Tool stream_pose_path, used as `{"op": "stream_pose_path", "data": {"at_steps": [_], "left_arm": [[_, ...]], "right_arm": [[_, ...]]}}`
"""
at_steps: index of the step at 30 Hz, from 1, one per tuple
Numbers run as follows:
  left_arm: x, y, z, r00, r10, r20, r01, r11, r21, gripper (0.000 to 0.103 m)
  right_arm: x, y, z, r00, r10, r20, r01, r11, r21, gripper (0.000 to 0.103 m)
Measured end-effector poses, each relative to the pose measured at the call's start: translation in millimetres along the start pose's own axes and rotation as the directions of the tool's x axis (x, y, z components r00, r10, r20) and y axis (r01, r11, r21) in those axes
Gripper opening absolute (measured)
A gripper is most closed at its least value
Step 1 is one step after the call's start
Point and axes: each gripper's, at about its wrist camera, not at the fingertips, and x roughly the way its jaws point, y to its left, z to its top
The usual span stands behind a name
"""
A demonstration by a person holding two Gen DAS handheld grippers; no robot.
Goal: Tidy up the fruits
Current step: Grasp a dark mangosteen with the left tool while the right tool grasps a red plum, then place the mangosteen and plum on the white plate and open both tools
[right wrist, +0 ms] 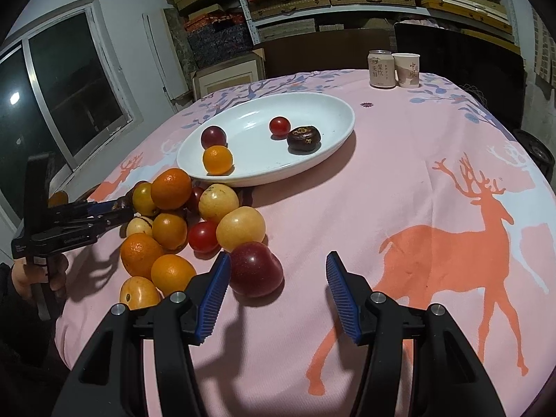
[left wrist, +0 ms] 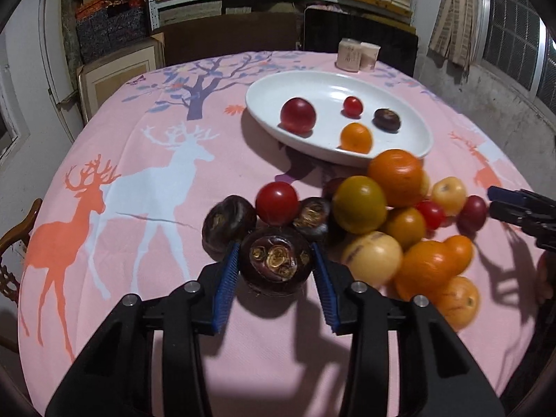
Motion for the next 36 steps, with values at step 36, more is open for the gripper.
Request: {"op": "stream_pose_path", "data": {"at_steps": [36], "left_arm": [[-28, -33, 94, 0.985, -0.097, 0.143, 0.095, 0.995, 0.017, 0.041]], "right_arm": [[-40, 9, 90, 0.982, 0.009, 0.187, 0.002, 0.998, -0.060, 0.040]]}}
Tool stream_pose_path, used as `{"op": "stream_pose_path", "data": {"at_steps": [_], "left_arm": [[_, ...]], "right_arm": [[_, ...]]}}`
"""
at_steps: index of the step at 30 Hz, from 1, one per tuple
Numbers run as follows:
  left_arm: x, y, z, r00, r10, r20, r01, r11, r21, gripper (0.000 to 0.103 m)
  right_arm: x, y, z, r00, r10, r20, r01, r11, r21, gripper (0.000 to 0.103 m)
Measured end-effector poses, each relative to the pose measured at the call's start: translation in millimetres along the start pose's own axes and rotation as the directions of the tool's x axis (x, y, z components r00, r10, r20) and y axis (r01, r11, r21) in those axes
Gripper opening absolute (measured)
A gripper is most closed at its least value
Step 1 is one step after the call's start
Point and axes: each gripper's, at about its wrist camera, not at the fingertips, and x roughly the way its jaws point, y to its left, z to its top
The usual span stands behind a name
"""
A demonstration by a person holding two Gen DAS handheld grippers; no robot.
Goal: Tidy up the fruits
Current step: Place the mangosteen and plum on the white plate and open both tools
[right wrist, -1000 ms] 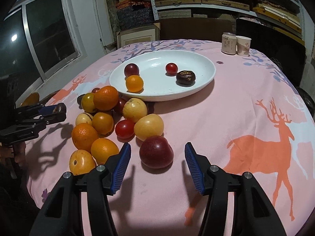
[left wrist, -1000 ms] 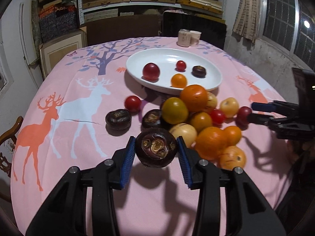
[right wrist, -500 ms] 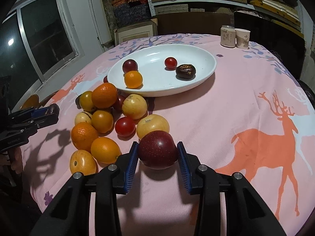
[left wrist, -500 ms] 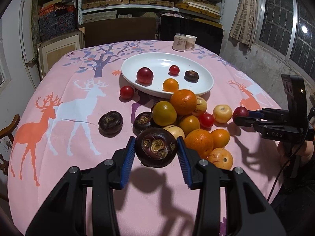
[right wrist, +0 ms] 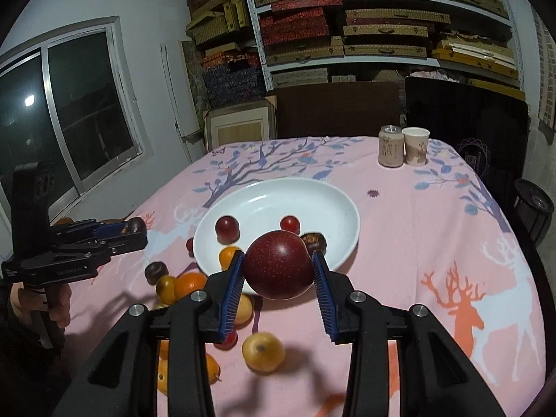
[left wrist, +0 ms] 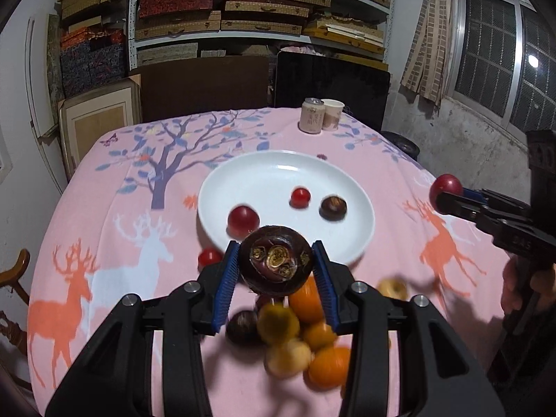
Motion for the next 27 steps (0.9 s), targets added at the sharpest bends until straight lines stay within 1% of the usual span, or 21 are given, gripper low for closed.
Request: {"op": "stream_pose_path", "data": {"at_steps": [4, 8, 12, 15, 17, 18, 20, 21, 22, 24, 25, 27], "left_arm": [[40, 3, 39, 1.000, 0.001, -0.013, -0.001, 1.000, -0.029, 0.041], [97, 4, 69, 0.997, 0.019, -0.073, -0.022, 0.999, -0.042, 0.041], [153, 11, 79, 0.987, 0.013, -0.160, -0.027, 0.996, -0.086, 0.041], [181, 17, 79, 0.978, -0.011, -0.210, -0.014, 0.993, -0.118, 0.041], [192, 20, 78, 0.972, -0.016, -0.235, -0.016, 0.991, -0.131, 0.041], [196, 23, 78, 0.969, -0.031, -0.244, -0.006, 0.989, -0.150, 0.041], [198, 28, 79, 0.970, -0.037, -0.242, -0.006, 0.985, -0.173, 0.041], [198, 29, 79, 0.970, -0.035, -0.241, -0.009, 0.984, -0.177, 0.045], [199, 31, 80, 0.970, -0.034, -0.242, -0.011, 0.983, -0.181, 0.054], [193, 34, 81, 0.972, -0.026, -0.233, -0.021, 0.980, -0.198, 0.063], [188, 36, 82, 0.974, -0.034, -0.224, -0.014, 0.978, -0.209, 0.065], [176, 39, 82, 0.977, -0.041, -0.210, -0.007, 0.975, -0.220, 0.065]], "right_arm": [[20, -6, 25, 0.999, -0.018, 0.039, 0.019, 1.000, -0.012, 0.040], [66, -15, 40, 0.999, -0.051, 0.009, 0.051, 0.999, -0.008, 0.040], [112, -21, 47, 0.996, -0.081, -0.035, 0.080, 0.996, -0.029, 0.040], [141, -24, 42, 0.991, -0.101, -0.083, 0.097, 0.994, -0.051, 0.040], [155, -27, 38, 0.988, -0.115, -0.107, 0.109, 0.992, -0.062, 0.040], [161, -29, 36, 0.986, -0.117, -0.114, 0.111, 0.992, -0.059, 0.040], [167, -29, 35, 0.987, -0.112, -0.118, 0.106, 0.993, -0.058, 0.040], [169, -28, 35, 0.988, -0.106, -0.116, 0.099, 0.993, -0.065, 0.040], [169, -27, 35, 0.988, -0.109, -0.111, 0.101, 0.992, -0.076, 0.046], [164, -25, 35, 0.988, -0.134, -0.082, 0.126, 0.988, -0.090, 0.054], [161, -24, 36, 0.988, -0.134, -0.073, 0.128, 0.988, -0.090, 0.054], [152, -25, 37, 0.990, -0.129, -0.064, 0.124, 0.989, -0.081, 0.054]]}}
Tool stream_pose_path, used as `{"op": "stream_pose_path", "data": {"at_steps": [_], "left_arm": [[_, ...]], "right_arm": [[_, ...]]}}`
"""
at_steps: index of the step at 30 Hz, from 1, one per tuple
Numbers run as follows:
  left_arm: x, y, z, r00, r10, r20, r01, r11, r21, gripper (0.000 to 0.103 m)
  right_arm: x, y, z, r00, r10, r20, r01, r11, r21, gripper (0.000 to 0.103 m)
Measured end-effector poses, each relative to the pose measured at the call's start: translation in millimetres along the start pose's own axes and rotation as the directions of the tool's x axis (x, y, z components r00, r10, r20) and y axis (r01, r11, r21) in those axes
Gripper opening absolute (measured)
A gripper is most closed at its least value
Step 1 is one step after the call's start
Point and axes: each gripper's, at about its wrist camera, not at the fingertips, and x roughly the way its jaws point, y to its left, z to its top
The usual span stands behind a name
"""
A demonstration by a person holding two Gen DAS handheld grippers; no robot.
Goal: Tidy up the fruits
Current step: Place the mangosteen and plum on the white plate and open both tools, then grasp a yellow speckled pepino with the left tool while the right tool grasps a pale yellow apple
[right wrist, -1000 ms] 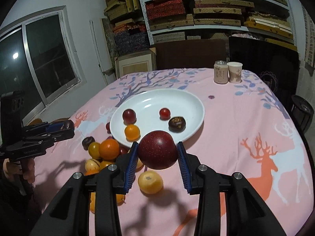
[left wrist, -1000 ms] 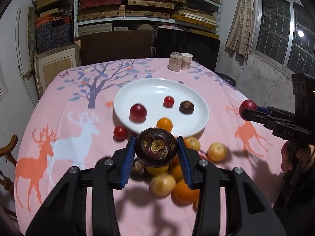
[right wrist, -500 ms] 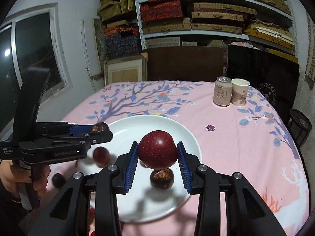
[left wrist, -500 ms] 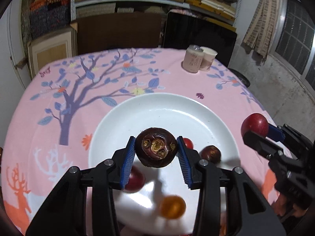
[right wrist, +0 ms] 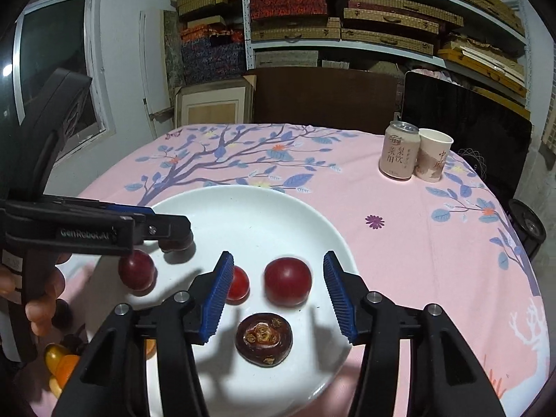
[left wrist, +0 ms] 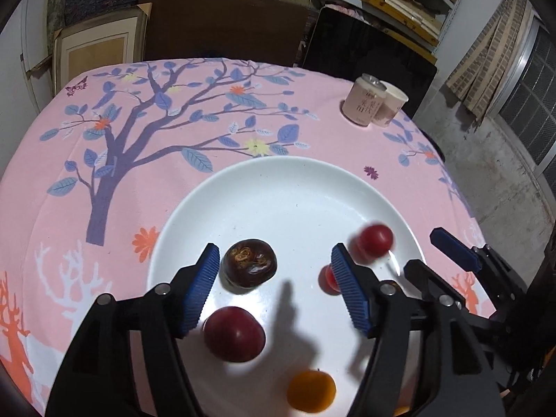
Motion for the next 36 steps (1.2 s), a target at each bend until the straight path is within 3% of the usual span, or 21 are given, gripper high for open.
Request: {"op": "stream_pose_path", "data": {"at_steps": [5, 8, 14, 19, 20, 21, 25, 28, 32, 36], "left_arm": [[-45, 2, -23, 0.999, -0.028, 0.035, 0.028, 0.999, 0.019, 0.065], [-77, 4, -52, 0.997, -0.054, 0.057, 0.052, 0.998, 0.046, 0.066], [-133, 8, -135, 0.995, -0.027, 0.091, 0.013, 0.988, 0.153, 0.072], [-137, 6, -203, 0.998, 0.038, 0.044, -0.048, 0.964, 0.261, 0.072], [-134, 3, -211, 0.998, 0.054, 0.043, -0.064, 0.956, 0.286, 0.071], [-131, -2, -218, 0.996, 0.074, 0.047, -0.085, 0.947, 0.310, 0.063], [-114, -8, -221, 0.998, 0.060, 0.003, -0.058, 0.954, 0.296, 0.039], [-105, -9, -216, 1.000, 0.017, -0.026, -0.010, 0.967, 0.255, 0.035], [-101, -15, -217, 1.000, 0.019, -0.015, -0.015, 0.970, 0.243, 0.038], [-90, -6, -211, 1.000, 0.002, -0.031, 0.003, 0.988, 0.154, 0.058]], "right_arm": [[-36, 2, -13, 1.000, 0.013, 0.018, -0.014, 1.000, 0.011, 0.054], [-59, 4, -30, 0.999, 0.038, 0.012, -0.038, 0.999, 0.025, 0.054], [-97, 8, -78, 0.995, 0.096, -0.011, -0.095, 0.993, 0.075, 0.054], [-118, -2, -108, 0.990, 0.141, -0.001, -0.138, 0.976, 0.169, 0.055], [-120, -4, -113, 0.990, 0.141, -0.002, -0.138, 0.974, 0.181, 0.055], [-120, -5, -118, 0.990, 0.141, -0.005, -0.138, 0.972, 0.193, 0.055], [-121, -12, -123, 0.989, 0.145, -0.008, -0.139, 0.962, 0.236, 0.055], [-124, -12, -125, 0.989, 0.145, -0.009, -0.139, 0.962, 0.234, 0.055], [-126, -17, -127, 0.988, 0.152, -0.006, -0.146, 0.958, 0.245, 0.055], [-121, -15, -128, 0.985, 0.172, -0.027, -0.161, 0.958, 0.237, 0.055]]}}
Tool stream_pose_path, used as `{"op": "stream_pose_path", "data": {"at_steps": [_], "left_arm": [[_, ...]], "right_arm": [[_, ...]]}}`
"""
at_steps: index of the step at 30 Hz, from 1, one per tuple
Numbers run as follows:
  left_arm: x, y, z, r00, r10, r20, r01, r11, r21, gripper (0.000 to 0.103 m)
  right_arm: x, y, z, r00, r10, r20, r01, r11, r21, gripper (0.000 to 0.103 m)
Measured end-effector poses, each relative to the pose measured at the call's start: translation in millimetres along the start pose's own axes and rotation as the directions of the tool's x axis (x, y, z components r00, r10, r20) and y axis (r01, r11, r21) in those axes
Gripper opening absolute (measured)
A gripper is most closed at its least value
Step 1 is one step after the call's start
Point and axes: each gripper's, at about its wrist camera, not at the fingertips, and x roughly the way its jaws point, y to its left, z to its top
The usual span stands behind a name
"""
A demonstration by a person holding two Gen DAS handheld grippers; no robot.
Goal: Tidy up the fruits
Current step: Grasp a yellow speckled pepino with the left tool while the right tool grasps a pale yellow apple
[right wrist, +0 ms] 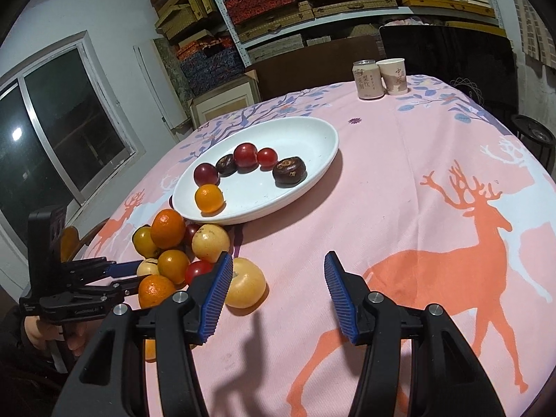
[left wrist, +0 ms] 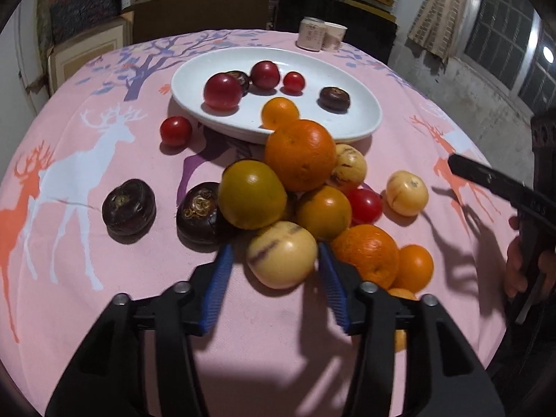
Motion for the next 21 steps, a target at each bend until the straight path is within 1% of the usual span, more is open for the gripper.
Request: {"op": "stream_pose_path", "data": {"at_steps": [2, 3, 4, 5, 6, 7, 9, 11, 15, 21], "left_arm": [[4, 8, 0, 0.999, -0.041, -0.009, 0.041, 0.998, -0.047, 0.059], [4, 8, 0, 0.999, -0.044, -0.007, 0.043, 0.998, -0.041, 0.059], [4, 7, 0, 0.999, -0.036, -0.003, 0.036, 0.999, -0.032, 0.055], [3, 5, -1, 0.998, -0.056, 0.002, 0.056, 0.998, -0.026, 0.046], [1, 3, -2, 0.998, -0.057, 0.007, 0.058, 0.998, -0.017, 0.040], [-2, 0, -3, 0.999, -0.042, 0.018, 0.042, 0.999, -0.005, 0.040], [-10, -5, -7, 0.998, -0.044, 0.037, 0.043, 0.999, 0.019, 0.040], [-21, -6, -12, 0.997, -0.061, 0.057, 0.060, 0.998, 0.020, 0.040], [-49, -7, -20, 0.994, -0.042, 0.104, 0.038, 0.999, 0.036, 0.040], [-73, 3, -26, 0.989, -0.025, 0.144, 0.024, 1.000, 0.010, 0.040]], "right_arm": [[1, 3, 0, 1.000, 0.011, -0.008, -0.011, 1.000, -0.013, 0.055], [2, 3, 0, 1.000, 0.012, -0.013, -0.013, 1.000, -0.019, 0.055], [4, 5, 0, 1.000, 0.013, -0.021, -0.014, 1.000, -0.026, 0.055], [4, 7, -1, 1.000, 0.015, -0.026, -0.016, 0.999, -0.032, 0.055], [4, 7, -1, 0.999, 0.017, -0.031, -0.019, 0.999, -0.038, 0.055], [4, 9, -1, 0.999, 0.018, -0.035, -0.020, 0.999, -0.043, 0.055], [4, 12, -2, 0.999, 0.022, -0.039, -0.024, 0.998, -0.053, 0.055], [4, 15, -2, 0.999, 0.023, -0.048, -0.026, 0.997, -0.068, 0.055], [9, 26, -3, 0.997, 0.017, -0.072, -0.025, 0.993, -0.115, 0.055], [25, 44, -8, 0.991, -0.013, -0.135, -0.011, 0.985, -0.174, 0.055]]}}
